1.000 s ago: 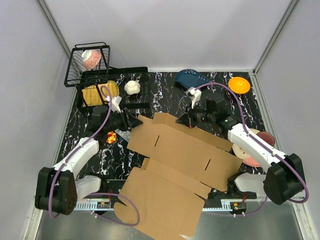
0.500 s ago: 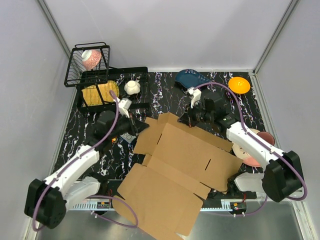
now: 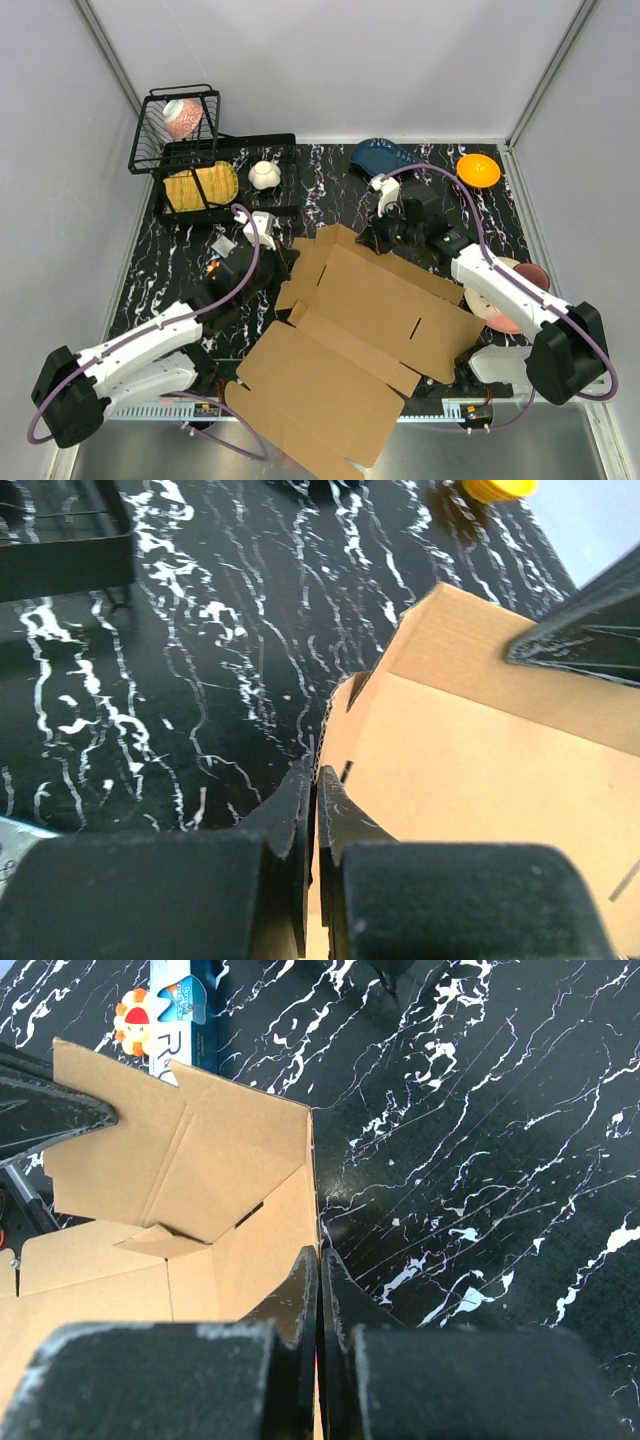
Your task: Fold the paper box
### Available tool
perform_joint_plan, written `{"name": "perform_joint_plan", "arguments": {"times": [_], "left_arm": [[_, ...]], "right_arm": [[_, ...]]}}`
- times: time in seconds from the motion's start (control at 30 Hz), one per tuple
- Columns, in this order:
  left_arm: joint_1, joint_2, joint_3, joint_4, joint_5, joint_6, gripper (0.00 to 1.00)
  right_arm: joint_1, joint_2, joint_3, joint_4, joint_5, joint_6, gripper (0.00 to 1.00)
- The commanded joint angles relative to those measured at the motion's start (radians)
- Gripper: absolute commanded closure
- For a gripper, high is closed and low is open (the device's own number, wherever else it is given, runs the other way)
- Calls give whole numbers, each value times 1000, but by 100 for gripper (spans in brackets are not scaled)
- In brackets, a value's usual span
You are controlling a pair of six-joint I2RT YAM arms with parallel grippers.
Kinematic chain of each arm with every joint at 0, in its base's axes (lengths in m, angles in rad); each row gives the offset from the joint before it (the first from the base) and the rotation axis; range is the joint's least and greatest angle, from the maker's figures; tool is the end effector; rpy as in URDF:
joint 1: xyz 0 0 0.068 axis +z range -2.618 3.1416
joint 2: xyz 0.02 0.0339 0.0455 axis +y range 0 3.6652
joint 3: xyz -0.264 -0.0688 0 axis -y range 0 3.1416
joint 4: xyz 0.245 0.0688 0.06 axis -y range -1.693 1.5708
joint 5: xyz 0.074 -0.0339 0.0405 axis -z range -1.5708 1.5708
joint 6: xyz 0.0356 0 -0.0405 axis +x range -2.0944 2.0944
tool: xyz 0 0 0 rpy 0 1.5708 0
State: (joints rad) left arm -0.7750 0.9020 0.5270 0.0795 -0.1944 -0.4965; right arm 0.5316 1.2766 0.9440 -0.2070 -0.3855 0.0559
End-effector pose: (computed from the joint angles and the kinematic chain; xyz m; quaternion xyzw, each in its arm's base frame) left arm 0.1552 -0.1424 0.2550 0.0538 0.8000 -0.2891 0.5230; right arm 0.2401 0.1567 0.2879 -0.2930 0.8076 0.2996 0.4149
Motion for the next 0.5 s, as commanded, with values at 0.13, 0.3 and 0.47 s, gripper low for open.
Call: {"name": "perform_joint_plan", "arguments": {"times": [0.13,0.3,0.47], "left_arm": [[-95,78,45,-139,-467,33,98],[-145,143,94,-153,-600,53,97],[-253,276,162,-144,-749,46,98]], "right_arm": [[21,-60,39,-8,-12,10,100],[24,-60,41,-8,-9,10,100],[33,-57,42,-8,-12,12,100]]}}
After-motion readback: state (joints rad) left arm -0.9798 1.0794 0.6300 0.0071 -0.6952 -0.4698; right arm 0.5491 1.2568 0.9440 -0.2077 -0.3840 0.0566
